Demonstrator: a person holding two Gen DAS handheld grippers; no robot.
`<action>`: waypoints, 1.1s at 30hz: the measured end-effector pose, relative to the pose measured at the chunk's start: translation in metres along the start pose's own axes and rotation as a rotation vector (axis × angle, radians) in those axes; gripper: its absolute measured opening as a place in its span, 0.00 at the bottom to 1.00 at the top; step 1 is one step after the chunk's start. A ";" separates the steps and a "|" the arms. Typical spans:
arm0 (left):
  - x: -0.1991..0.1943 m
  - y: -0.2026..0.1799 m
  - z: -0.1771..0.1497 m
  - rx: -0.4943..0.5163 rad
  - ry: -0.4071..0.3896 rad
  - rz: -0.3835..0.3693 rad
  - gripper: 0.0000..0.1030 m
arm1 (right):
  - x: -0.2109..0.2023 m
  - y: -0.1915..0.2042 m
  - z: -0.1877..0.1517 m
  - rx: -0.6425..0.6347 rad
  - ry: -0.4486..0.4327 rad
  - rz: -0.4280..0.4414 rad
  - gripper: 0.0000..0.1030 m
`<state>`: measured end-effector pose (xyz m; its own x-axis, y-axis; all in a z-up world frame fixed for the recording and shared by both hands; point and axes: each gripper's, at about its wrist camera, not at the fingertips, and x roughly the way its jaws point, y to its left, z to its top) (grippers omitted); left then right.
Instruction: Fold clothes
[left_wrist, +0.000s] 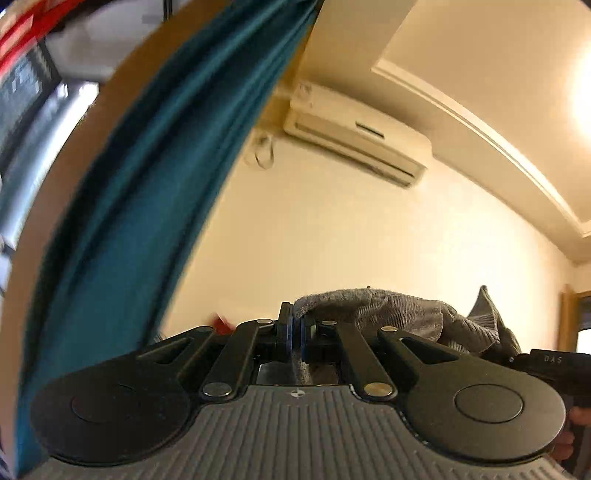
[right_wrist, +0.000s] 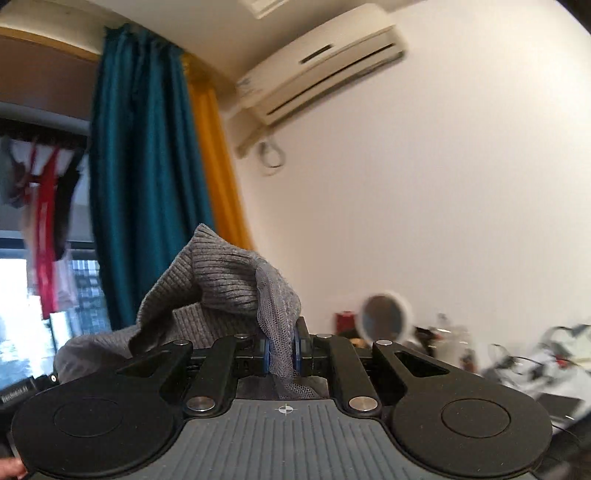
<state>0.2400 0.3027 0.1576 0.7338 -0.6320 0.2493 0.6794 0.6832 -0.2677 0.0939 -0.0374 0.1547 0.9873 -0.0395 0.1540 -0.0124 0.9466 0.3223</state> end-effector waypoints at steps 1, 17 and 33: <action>-0.002 0.000 -0.008 -0.021 0.025 -0.020 0.04 | -0.012 0.004 -0.003 -0.015 0.007 -0.027 0.10; 0.026 -0.121 -0.144 -0.148 0.459 -0.376 0.04 | -0.213 -0.064 -0.009 0.061 0.050 -0.450 0.09; 0.114 -0.424 -0.287 -0.376 0.563 -0.554 0.04 | -0.465 -0.291 0.092 -0.032 0.057 -0.615 0.10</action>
<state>0.0358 -0.1644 0.0328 0.1218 -0.9919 -0.0356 0.8209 0.1208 -0.5581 -0.3760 -0.3241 0.0754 0.8190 -0.5647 -0.1016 0.5657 0.7650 0.3080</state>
